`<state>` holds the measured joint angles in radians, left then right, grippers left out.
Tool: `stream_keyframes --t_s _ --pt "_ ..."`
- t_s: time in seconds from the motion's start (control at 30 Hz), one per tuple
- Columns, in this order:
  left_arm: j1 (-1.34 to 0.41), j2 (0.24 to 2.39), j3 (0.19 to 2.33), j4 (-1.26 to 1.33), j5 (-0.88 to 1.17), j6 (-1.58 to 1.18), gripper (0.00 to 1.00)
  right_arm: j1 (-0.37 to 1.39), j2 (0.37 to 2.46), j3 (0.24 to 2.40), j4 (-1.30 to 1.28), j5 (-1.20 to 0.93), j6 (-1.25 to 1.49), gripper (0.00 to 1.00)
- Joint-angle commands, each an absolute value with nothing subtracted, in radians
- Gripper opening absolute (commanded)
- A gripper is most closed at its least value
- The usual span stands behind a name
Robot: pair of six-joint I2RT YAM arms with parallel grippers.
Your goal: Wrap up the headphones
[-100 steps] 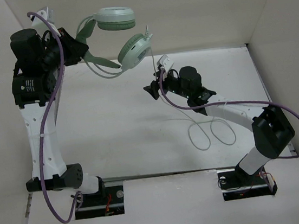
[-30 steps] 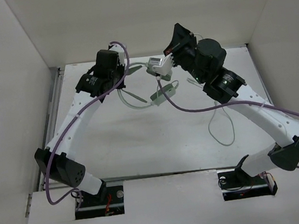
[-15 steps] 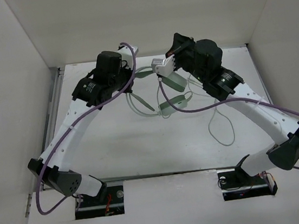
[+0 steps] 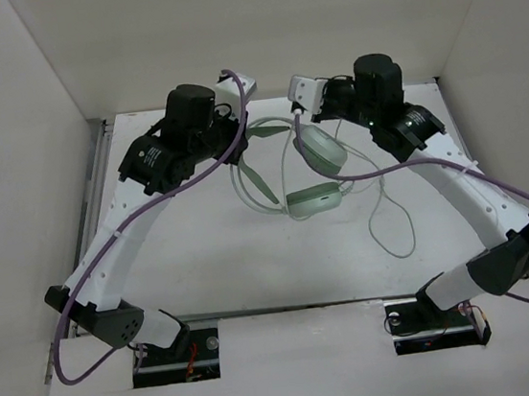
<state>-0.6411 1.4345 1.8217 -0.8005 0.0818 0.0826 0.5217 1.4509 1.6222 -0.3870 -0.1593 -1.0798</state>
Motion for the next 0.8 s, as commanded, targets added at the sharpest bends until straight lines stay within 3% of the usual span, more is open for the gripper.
stream_keyframes --t_s 0.0,0.47,0.77 --pt "-0.633 1.384 1.905 -0.758 0.144 0.055 0.00 0.449 1.444 1.645 -0.417 -0.343 -0.752 0.06" --pt "-0.650 1.469 2.124 -0.801 0.276 -0.011 0.00 0.337 1.443 1.591 -0.319 -0.764 -0.191 0.18" --pt "-0.613 1.549 2.250 -0.798 0.308 -0.078 0.00 0.337 1.378 1.321 0.135 -0.914 0.385 0.28"
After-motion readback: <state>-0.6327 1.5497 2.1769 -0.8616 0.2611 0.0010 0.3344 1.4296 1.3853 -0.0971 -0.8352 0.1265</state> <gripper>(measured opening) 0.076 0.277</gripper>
